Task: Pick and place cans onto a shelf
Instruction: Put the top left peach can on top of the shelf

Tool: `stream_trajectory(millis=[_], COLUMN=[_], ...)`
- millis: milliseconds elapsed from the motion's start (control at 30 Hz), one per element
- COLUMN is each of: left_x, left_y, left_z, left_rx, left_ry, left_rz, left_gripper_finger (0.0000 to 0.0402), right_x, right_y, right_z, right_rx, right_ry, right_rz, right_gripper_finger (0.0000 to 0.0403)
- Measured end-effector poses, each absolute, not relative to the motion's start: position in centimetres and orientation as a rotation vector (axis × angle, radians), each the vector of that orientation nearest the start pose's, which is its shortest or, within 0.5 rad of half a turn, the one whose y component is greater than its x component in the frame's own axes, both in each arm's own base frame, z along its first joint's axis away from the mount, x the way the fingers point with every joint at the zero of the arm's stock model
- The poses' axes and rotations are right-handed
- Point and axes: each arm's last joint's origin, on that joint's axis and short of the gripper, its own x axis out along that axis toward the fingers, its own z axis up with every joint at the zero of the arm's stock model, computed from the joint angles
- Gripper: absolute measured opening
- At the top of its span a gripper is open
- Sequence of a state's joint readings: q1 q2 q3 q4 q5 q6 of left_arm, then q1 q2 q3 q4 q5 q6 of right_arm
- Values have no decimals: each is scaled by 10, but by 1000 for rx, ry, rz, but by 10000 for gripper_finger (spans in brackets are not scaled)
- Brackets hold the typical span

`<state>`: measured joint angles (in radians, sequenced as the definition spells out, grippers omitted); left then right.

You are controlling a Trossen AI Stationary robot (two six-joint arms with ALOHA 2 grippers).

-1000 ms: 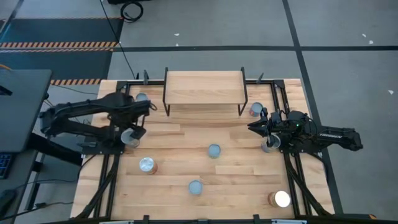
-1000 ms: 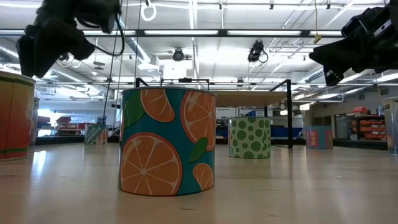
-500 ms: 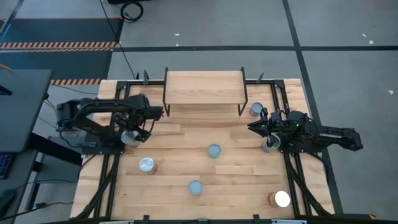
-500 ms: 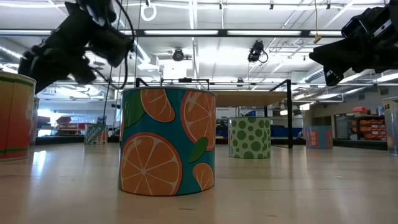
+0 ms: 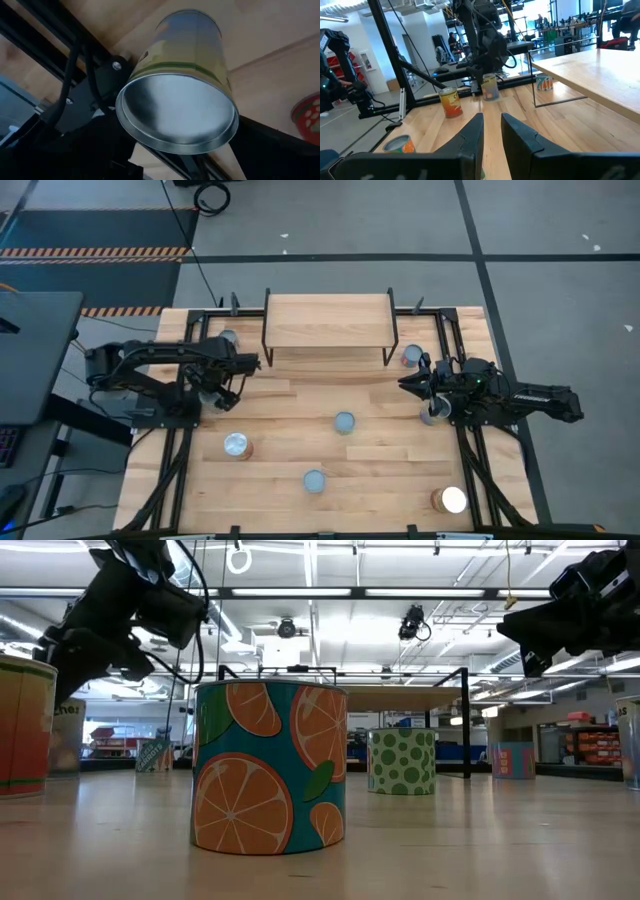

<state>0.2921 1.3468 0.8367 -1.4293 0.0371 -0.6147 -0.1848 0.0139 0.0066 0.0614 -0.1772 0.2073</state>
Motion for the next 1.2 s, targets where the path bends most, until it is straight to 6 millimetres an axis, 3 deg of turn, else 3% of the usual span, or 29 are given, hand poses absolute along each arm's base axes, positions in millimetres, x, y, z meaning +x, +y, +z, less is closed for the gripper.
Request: stream_trajectory(millis=[200, 533, 767, 1033, 1100, 1200], left_x=[159, 169, 173, 177, 178, 188], left_y=[61, 79, 80, 66, 62, 56], left_z=[203, 198, 198, 199, 207, 235], left_rx=[-746, -814, -794, -747, -784, -805], left_ry=[1815, 1629, 1590, 1630, 1658, 1643], left_rz=[746, 738, 725, 673, 659, 628], left_gripper_finger=[353, 353, 351, 317, 317, 317], right_x=[97, 97, 97, 97, 97, 97], right_y=[-13, -13, -13, -13, -13, -13], right_z=[170, 170, 170, 170, 170, 170], right_rx=[198, 198, 198, 198, 198, 198], right_ry=[-51, -51, -51, -51, -51, -50], right_rz=[-3, -3, -3, -3, -3, -2], right_gripper_finger=[74, 74, 74, 74, 74, 74])
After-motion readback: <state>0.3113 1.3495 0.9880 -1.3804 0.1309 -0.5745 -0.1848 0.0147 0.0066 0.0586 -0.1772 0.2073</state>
